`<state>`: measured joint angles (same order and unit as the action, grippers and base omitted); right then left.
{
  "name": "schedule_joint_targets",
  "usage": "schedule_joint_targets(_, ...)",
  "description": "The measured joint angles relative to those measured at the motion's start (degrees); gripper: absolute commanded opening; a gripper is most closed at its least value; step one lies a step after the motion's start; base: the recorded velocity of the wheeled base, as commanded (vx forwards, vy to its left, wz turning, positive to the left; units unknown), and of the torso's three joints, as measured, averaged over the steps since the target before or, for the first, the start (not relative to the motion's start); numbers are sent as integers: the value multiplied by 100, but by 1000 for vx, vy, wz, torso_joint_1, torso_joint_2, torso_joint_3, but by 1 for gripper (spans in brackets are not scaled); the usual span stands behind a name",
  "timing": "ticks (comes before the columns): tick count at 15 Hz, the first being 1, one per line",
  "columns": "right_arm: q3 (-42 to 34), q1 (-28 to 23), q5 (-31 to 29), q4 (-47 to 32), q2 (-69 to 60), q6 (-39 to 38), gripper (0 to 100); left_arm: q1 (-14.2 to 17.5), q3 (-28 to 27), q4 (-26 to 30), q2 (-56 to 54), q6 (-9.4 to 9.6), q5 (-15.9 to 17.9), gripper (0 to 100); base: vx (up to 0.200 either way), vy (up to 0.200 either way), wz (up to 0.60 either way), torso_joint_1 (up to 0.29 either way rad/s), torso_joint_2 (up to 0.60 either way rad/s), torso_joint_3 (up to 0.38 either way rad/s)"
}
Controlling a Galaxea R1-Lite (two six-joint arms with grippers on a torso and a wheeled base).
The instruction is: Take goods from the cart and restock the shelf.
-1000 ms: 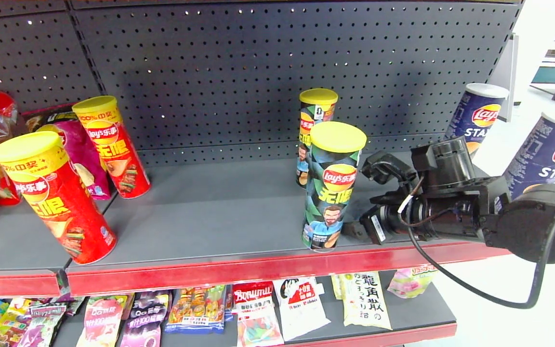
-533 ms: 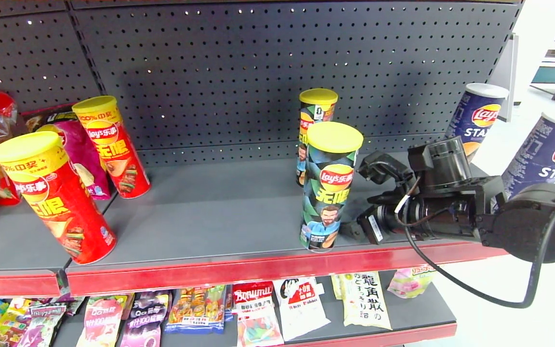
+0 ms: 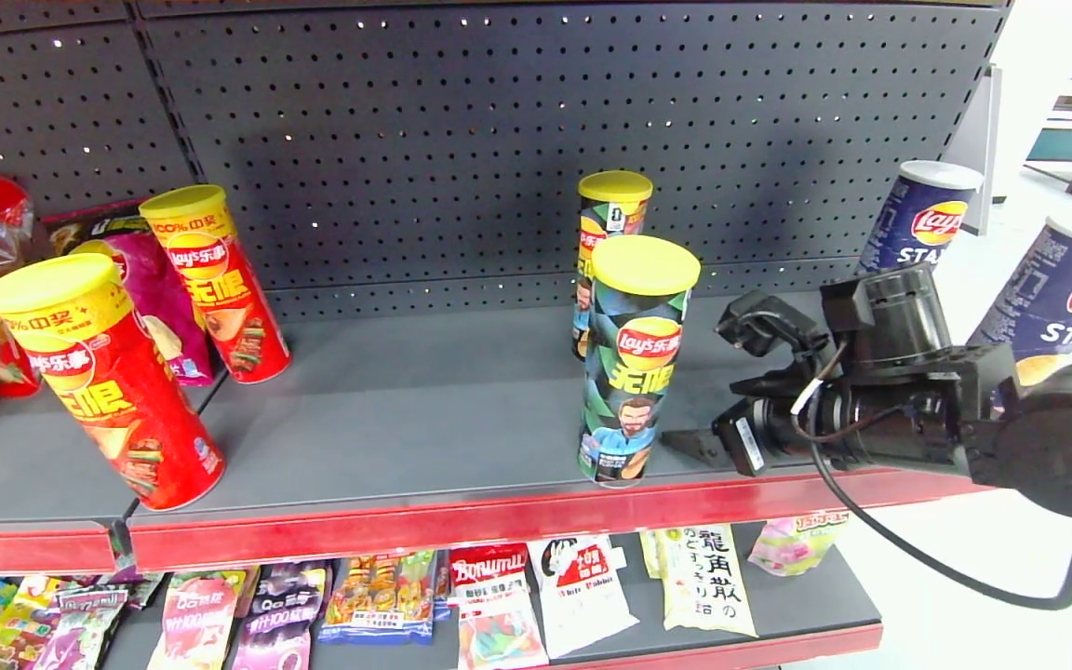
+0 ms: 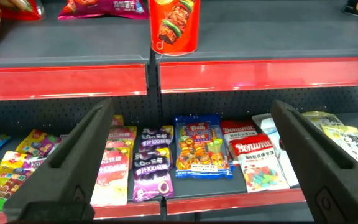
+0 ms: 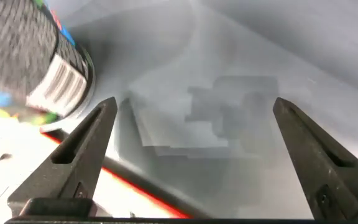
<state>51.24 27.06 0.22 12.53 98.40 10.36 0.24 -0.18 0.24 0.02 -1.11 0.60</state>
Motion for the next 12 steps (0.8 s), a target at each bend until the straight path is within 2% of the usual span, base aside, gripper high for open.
schedule_joint_targets(3, -446, -174, 16, 0, -588, 28, 100, 0, 0, 0, 0, 0, 2, 100, 0, 0, 0, 0, 0, 0)
schedule_joint_targets(6, -1345, -438, 194, -2, -1798, 184, 100, 0, 0, 0, 0, 0, 0, 100, 0, 0, 0, 0, 0, 0)
schedule_joint_targets(9, -2291, -1180, 691, 0, -3434, 413, 100, 0, 0, 0, 0, 0, 0, 100, 0, 0, 0, 0, 0, 0)
schedule_joint_targets(12, -3170, -1998, 900, -13, -4962, 458, 100, 0, 0, 2, 0, 0, 0, 100, 0, 0, 0, 0, 0, 0)
